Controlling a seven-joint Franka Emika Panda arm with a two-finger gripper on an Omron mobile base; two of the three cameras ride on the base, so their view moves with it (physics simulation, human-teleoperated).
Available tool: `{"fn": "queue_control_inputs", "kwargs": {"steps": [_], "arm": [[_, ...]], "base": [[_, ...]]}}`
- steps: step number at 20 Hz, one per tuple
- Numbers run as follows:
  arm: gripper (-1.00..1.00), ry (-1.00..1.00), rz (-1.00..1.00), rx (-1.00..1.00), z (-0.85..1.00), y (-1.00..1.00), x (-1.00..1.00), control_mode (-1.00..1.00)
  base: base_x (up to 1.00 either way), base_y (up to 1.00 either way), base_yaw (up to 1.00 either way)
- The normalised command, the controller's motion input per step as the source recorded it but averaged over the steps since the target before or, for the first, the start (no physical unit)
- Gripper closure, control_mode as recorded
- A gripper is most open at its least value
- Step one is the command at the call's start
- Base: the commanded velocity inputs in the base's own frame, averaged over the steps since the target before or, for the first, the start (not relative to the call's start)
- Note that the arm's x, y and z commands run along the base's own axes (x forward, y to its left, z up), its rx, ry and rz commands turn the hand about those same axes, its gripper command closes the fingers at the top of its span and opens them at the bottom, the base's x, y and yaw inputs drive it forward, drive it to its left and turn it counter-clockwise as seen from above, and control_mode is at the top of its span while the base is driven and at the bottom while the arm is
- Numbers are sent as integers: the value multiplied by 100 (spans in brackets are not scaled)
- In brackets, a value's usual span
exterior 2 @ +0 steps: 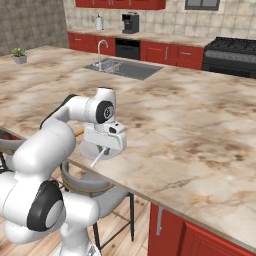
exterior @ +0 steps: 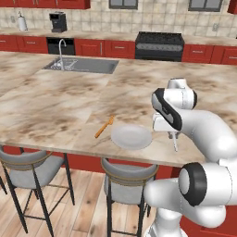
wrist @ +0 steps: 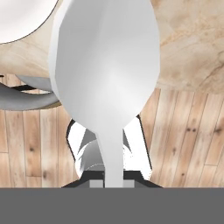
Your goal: Take the fork and place it on the left side of the plate. Then take the spoon and place it on the right side of the plate. Make sure they're directly next to the plate.
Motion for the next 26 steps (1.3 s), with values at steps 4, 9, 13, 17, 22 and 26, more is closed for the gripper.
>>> {"fn": "queue_control_inputs", "kwargs": {"steps": [4,9,13,17,22,26], "arm": [[100,0,0,0,0,0,0,-100],[100,0,0,0,0,0,0,-100],[100,0,0,0,0,0,7,-100],[100,3,0,0,-7,-31,75,-100],[100,1,0,0,-20,-33,36,-100],[100,1,-4,0,-37,-11,3,-100]], "base": [[0,0,0],[0,0,0],[0,0,0],[0,0,0],[0,0,0],[0,0,0]]}}
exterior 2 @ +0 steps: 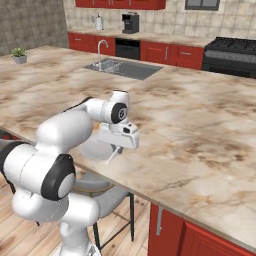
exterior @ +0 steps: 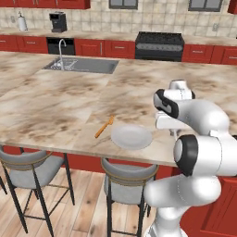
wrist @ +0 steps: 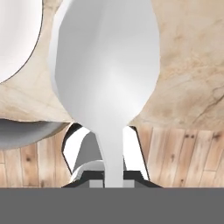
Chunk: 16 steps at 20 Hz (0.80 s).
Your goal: Take the fork and place it on the left side of the plate. Then take the spoon and place it on the right side of the plate. Make sure they're directly next to the plate.
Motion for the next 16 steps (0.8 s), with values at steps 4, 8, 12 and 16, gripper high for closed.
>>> {"fn": "queue_control_inputs", "kwargs": {"steps": [4,8,12,16], "arm": [[100,0,-8,0,-54,0,13,-100],[100,0,-11,0,-45,7,43,-100],[100,0,-15,0,-26,14,55,-100],[100,-4,-15,0,-23,22,61,-100]], "base": [[0,0,0],[0,0,0],[0,0,0],[0,0,0]]}}
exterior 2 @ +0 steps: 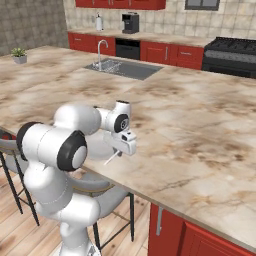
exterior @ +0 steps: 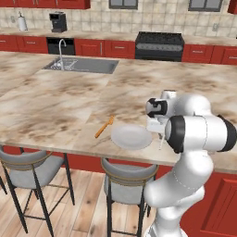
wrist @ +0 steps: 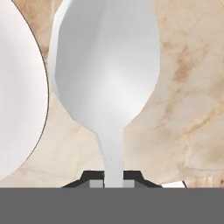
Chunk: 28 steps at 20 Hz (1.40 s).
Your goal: Take the fork and place it on the left side of the plate. Then take the spoon and place it on the right side of the plate. Make sure they're directly next to the plate.
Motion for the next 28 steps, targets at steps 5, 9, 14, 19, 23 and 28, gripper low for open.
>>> {"fn": "queue_control_inputs", "kwargs": {"steps": [5,9,14,19,23,28], "arm": [[100,-3,-14,0,-18,4,30,-100],[100,0,-12,0,-19,0,2,-100],[100,0,-8,0,-18,-2,0,-100],[100,-2,-1,0,-13,-6,12,-100],[100,-2,0,0,-2,-10,10,-100],[100,0,0,0,-1,0,23,-100]], "base": [[0,0,0],[0,0,0],[0,0,0],[0,0,0],[0,0,0],[0,0,0]]}}
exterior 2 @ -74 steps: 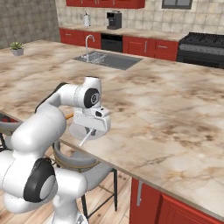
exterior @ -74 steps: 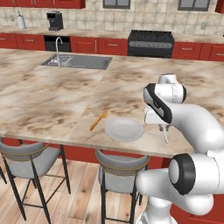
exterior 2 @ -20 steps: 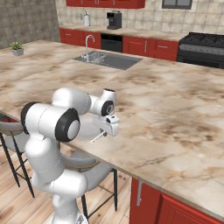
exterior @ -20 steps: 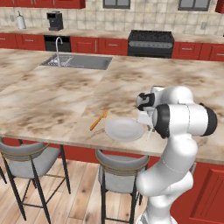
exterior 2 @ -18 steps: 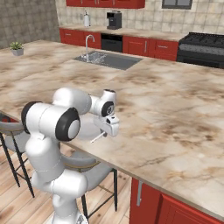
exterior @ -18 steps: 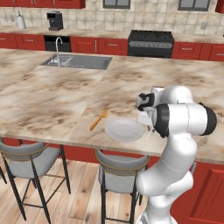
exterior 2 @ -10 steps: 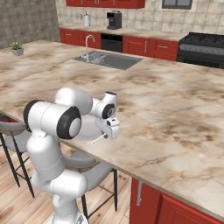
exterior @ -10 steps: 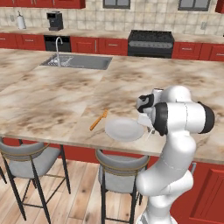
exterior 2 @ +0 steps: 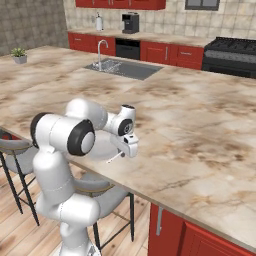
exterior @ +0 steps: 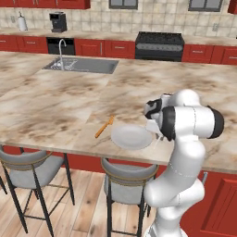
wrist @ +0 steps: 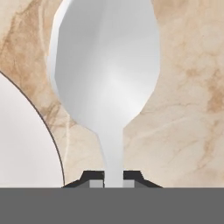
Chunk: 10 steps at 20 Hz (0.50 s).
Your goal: Take the fork and place it on the left side of the plate. Then take the spoon and place it on the right side of the plate. Make sure they're directly next to the plate.
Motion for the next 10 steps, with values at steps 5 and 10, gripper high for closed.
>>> {"fn": "queue_control_inputs", "kwargs": {"steps": [5,10], "arm": [[100,0,0,0,-11,-2,22,-100],[100,0,0,-1,-15,-6,30,-100]], "base": [[0,0,0],[0,0,0]]}}
